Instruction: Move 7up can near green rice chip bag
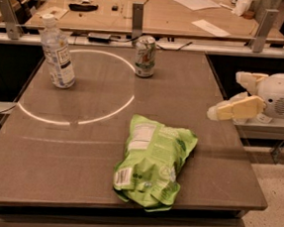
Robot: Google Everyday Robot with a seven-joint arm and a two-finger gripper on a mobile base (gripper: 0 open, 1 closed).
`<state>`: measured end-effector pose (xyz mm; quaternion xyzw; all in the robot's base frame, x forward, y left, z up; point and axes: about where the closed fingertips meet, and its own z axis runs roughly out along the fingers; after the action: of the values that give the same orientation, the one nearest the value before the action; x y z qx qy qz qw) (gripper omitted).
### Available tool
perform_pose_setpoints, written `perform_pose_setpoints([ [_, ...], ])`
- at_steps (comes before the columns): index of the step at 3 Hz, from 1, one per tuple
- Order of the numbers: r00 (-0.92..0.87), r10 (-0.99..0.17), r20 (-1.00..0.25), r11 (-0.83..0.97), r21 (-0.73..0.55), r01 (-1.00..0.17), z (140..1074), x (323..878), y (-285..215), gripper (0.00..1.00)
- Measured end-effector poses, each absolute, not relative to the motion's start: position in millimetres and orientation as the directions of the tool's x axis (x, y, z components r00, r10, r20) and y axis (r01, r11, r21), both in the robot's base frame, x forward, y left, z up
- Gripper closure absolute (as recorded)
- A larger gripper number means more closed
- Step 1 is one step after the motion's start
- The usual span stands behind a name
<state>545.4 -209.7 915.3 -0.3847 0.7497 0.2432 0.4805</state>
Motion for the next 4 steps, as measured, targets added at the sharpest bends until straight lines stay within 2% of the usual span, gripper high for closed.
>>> perform_pose_setpoints([
  [2,-0.129,-0.333,-0.934,0.563,-0.087,-0.822,908.4,630.9,-205.7,0.00],
  [4,-0.110,-0.249,-0.962,0.602,-0.065,-0.796,886.3,704.8,-184.3,0.00],
])
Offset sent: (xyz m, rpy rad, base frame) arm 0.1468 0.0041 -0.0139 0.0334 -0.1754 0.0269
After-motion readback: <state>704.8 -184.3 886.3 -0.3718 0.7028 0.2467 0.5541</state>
